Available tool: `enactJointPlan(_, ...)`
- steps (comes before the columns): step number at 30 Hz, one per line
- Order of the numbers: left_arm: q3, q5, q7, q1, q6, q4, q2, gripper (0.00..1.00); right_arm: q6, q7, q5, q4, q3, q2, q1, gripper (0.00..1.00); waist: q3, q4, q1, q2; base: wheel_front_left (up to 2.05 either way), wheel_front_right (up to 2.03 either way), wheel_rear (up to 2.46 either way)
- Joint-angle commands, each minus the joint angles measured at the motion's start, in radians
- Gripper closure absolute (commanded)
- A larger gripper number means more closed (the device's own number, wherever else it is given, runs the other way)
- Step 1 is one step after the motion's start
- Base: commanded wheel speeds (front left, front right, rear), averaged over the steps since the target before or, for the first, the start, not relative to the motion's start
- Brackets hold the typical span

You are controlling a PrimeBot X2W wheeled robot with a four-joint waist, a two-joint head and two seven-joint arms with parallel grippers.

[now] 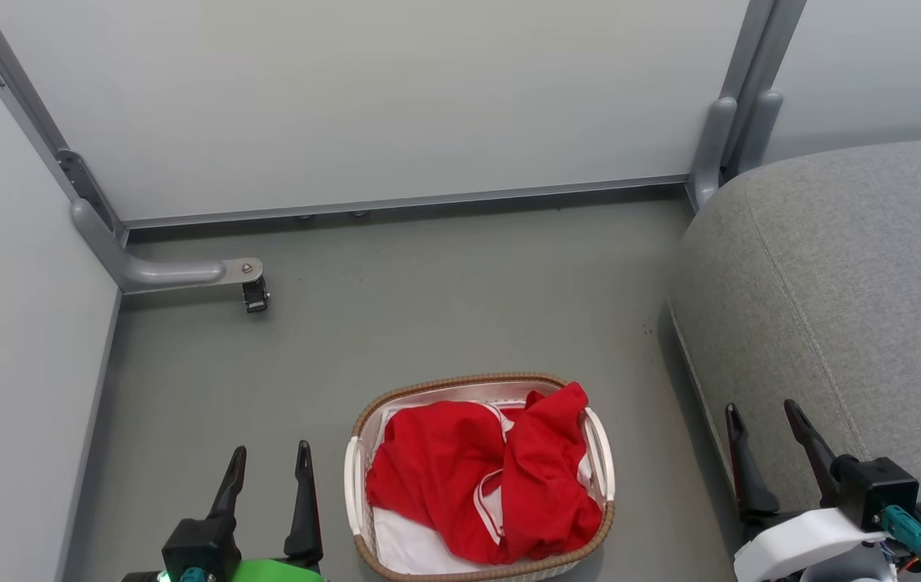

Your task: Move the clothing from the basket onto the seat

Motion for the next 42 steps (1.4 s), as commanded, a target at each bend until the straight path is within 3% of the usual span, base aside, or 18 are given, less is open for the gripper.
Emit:
enactJointPlan(1, 0.000, -0.001, -0.001, 0.008, 0.003, 0.000, 0.007, 0.00, 0.000, -0.005, -0.004, 0.002, -0.001, -0.006, 0.012, 0.00, 0.000, 0.000, -0.0001, -0.0001, 0.00, 0.00, 0.00)
enactJointPlan(27, -0.002, -0.009, -0.001, -0.003, 0.004, -0.011, 0.007, 0.00, 0.000, -0.003, -0.001, -0.012, -0.004, -0.006, 0.000, 0.00, 0.031, -0.003, -0.0001, -0.0001, 0.00, 0.00, 0.00)
enactJointPlan(35, -0.015, 0.004, -0.001, -0.055, -0.010, -0.009, 0.006, 0.00, 0.000, -0.003, 0.000, -0.035, -0.010, -0.006, -0.044, 0.00, 0.121, -0.011, -0.0001, -0.0001, 0.00, 0.00, 0.00)
enactJointPlan(42, -0.069, 0.079, -0.001, -0.172, -0.041, 0.046, 0.006, 0.00, 0.000, -0.003, -0.001, -0.068, -0.017, -0.006, -0.123, 0.00, 0.275, -0.056, -0.0001, -0.0001, 0.00, 0.00, 0.00)
